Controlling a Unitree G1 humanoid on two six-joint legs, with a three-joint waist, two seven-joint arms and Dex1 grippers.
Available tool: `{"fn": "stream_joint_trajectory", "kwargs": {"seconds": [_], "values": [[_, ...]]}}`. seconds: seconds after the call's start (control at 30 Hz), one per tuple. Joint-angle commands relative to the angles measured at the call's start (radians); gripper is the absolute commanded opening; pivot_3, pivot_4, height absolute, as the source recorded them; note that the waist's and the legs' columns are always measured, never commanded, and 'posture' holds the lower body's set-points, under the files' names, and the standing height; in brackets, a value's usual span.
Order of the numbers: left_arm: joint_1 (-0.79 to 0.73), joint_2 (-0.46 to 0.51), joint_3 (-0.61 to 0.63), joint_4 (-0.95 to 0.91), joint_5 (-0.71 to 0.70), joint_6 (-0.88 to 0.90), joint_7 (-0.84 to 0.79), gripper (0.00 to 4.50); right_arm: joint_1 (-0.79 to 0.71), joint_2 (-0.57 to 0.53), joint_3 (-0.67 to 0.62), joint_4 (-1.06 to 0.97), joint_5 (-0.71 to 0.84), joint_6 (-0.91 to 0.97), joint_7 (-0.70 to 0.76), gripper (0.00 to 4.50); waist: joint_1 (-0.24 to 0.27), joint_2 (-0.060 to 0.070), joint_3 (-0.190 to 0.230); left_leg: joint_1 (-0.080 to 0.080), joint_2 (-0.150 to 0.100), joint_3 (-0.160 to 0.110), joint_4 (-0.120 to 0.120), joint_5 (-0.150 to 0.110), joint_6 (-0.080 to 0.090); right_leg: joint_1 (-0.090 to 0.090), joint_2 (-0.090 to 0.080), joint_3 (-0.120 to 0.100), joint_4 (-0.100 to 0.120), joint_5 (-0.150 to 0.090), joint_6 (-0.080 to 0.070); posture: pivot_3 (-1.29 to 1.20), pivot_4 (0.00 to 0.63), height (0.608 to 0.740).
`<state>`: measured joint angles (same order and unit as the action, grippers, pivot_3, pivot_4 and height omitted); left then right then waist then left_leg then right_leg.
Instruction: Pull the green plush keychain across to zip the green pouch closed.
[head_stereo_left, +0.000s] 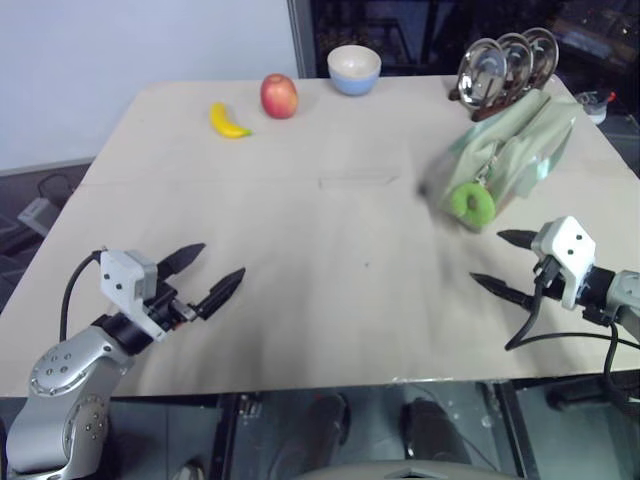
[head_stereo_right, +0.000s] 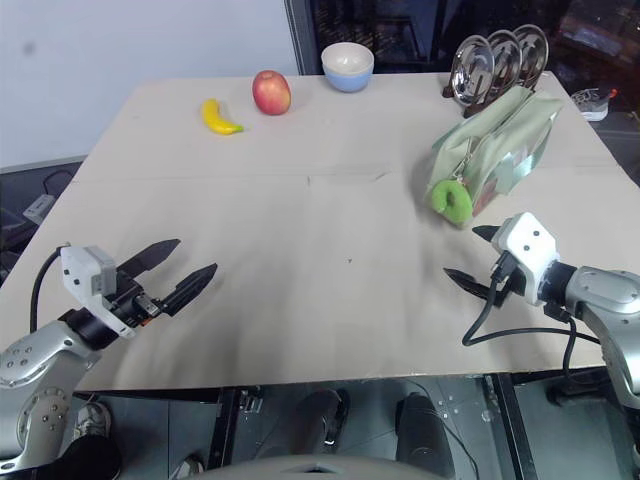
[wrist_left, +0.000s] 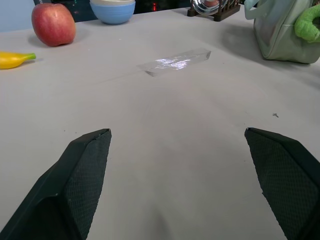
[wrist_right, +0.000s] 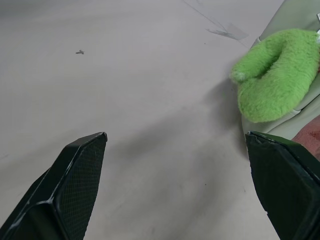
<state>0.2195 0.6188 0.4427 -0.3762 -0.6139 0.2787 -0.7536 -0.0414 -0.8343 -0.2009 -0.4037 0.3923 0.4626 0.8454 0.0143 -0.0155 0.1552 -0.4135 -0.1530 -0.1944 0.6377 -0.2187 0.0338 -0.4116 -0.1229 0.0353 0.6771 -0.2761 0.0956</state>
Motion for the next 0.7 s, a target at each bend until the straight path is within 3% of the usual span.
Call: {"fn": "stream_joint_trajectory", "kwargs": {"seconds": [0.03,0.2,0.37,0.5,0.7], "values": [[-0.016,0.012,0.021,-0.028,-0.042,0.003,-0.02,4.44,-0.024,-0.011,-0.021,-0.011,0.007,-0.004,-0.001,4.5,0.0,0.0,0.0,0.0,0.0,0.0,0.0,0.0,0.0,0.0,0.0,0.0,0.0,0.0,0.0,0.0,0.15,0.74],[-0.039,0.006,0.001,-0.055,-0.114,0.015,-0.081,4.44,-0.05,-0.019,-0.011,0.002,-0.01,-0.022,0.009,4.5,0.0,0.0,0.0,0.0,0.0,0.0,0.0,0.0,0.0,0.0,0.0,0.0,0.0,0.0,0.0,0.0,0.15,0.74],[-0.088,0.014,-0.046,-0.127,-0.18,0.036,-0.12,4.44,-0.155,-0.144,-0.015,0.143,-0.096,-0.16,0.103,4.5,-0.001,0.001,0.001,0.0,0.0,0.001,0.0,0.0,0.0,0.0,0.0,0.0,0.0,0.0,0.0,0.0,0.15,0.74],[-0.153,0.012,-0.085,-0.128,-0.173,0.044,-0.112,4.44,-0.389,-0.258,0.094,0.425,-0.305,-0.459,0.128,4.5,-0.005,0.003,0.002,0.001,0.0,0.003,0.0,0.0,-0.001,0.0,0.001,0.001,0.0,0.0,0.0,0.0,0.15,0.74],[-0.171,-0.001,-0.123,-0.109,-0.13,0.022,-0.116,4.44,-0.787,-0.228,0.323,0.897,-0.61,-0.888,0.067,4.5,-0.034,0.003,0.003,0.003,0.001,0.006,-0.002,0.002,-0.004,0.0,0.001,0.003,-0.001,0.0,0.0,0.0,0.15,0.74]]}}
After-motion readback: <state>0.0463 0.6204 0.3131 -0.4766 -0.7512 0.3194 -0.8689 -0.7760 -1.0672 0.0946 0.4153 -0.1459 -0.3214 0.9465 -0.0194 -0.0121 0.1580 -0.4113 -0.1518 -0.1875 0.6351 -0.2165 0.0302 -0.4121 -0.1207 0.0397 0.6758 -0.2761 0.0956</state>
